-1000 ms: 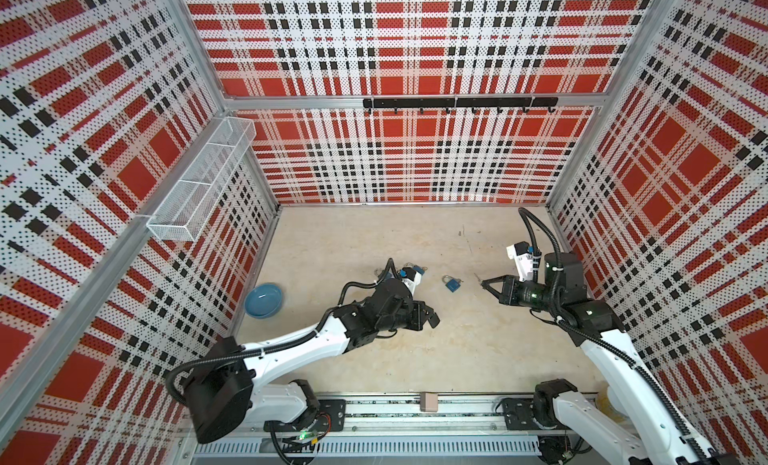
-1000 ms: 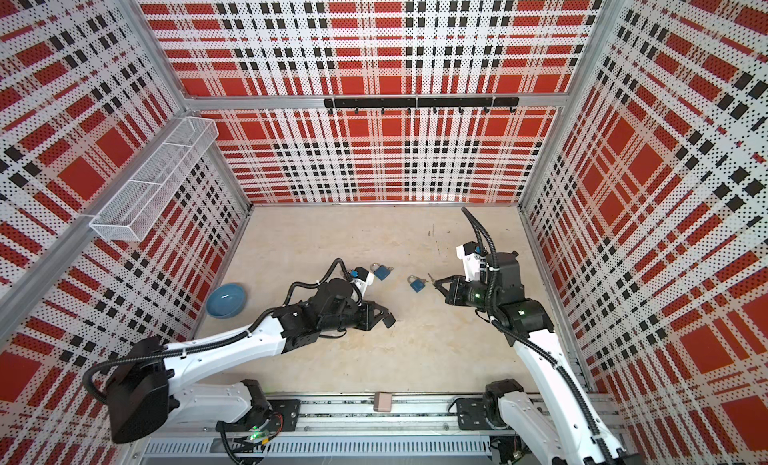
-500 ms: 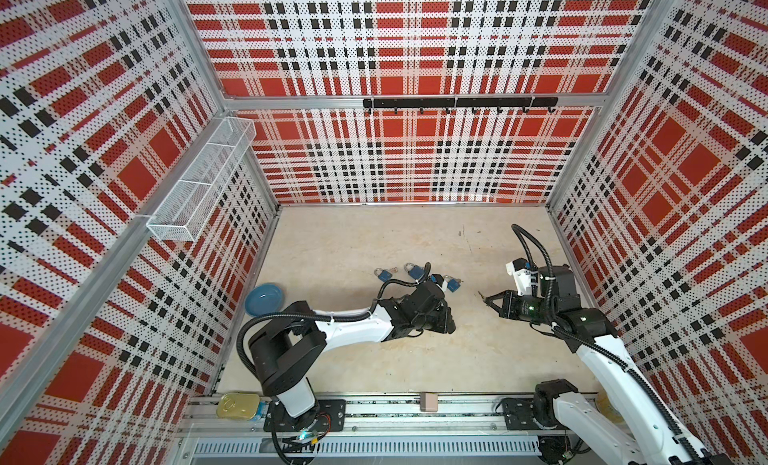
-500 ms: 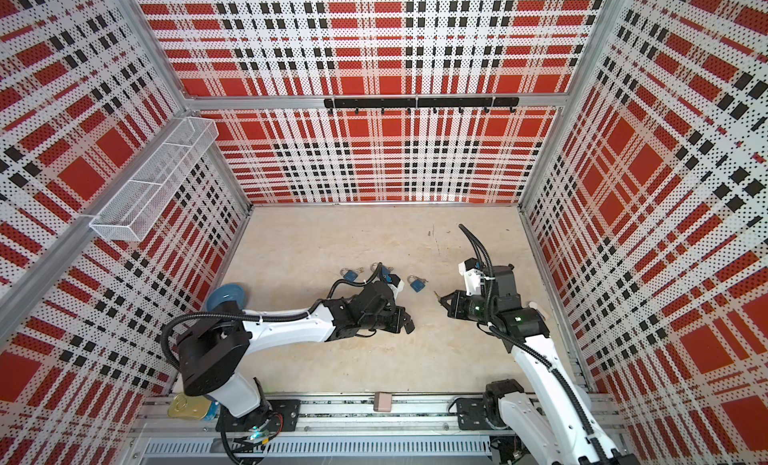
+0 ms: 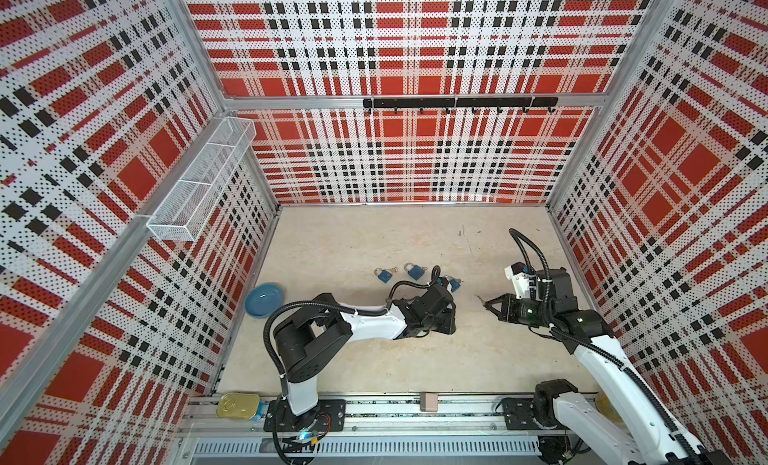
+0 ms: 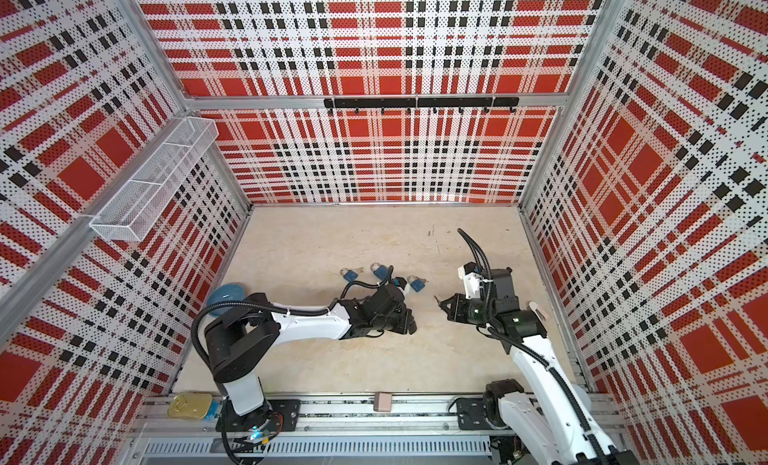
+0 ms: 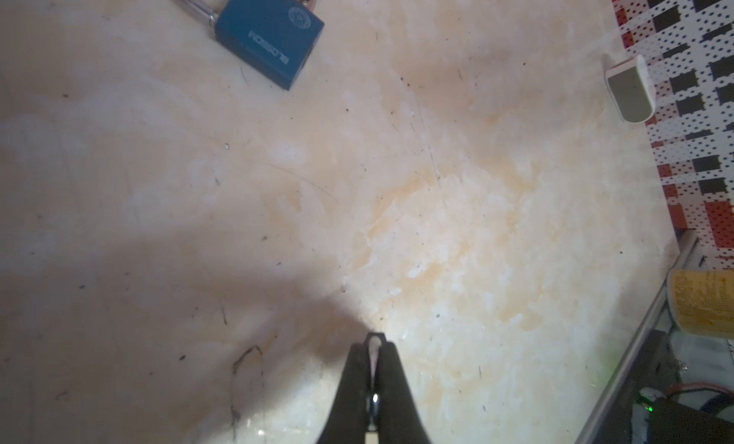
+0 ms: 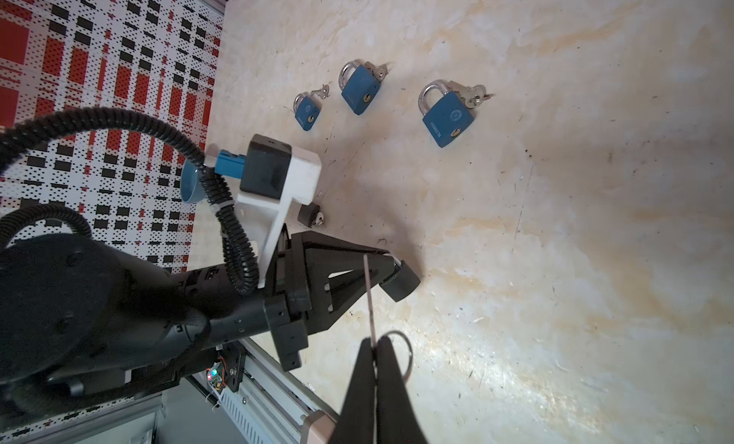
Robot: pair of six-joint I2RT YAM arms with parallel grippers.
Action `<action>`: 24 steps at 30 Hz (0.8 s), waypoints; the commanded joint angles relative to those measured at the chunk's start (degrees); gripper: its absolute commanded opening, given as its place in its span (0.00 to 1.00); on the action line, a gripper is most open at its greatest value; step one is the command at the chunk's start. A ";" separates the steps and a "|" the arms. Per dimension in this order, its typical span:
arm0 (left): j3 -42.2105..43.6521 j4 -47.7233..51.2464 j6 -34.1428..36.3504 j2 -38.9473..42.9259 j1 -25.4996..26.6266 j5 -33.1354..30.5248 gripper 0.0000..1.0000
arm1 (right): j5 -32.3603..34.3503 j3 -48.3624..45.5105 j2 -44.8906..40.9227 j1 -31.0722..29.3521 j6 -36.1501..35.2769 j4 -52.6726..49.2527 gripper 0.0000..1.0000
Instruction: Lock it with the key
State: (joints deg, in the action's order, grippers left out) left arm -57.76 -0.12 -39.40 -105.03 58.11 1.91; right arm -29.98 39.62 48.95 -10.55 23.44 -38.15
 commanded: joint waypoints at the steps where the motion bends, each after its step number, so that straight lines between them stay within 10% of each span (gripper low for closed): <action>1: -2.44 -2.08 0.38 -1.32 0.33 -1.80 0.00 | -0.69 -0.58 0.51 0.18 -1.53 1.11 0.00; 6: -2.63 -2.05 0.64 -1.58 0.25 -2.08 0.00 | -0.75 -1.87 0.16 0.18 -0.47 2.24 0.00; 13: -1.06 -1.68 0.65 -0.04 0.04 -3.65 0.36 | 1.04 -3.53 -0.21 -0.37 0.26 2.79 0.00; 24: 0.83 0.97 2.12 5.88 -0.86 -9.71 0.39 | 5.39 -2.00 -1.53 -2.98 0.75 1.21 0.00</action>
State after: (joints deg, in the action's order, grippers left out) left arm -57.74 -0.23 -38.57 -102.94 57.76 -3.75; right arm -26.98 36.36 48.42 -12.43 23.81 -37.50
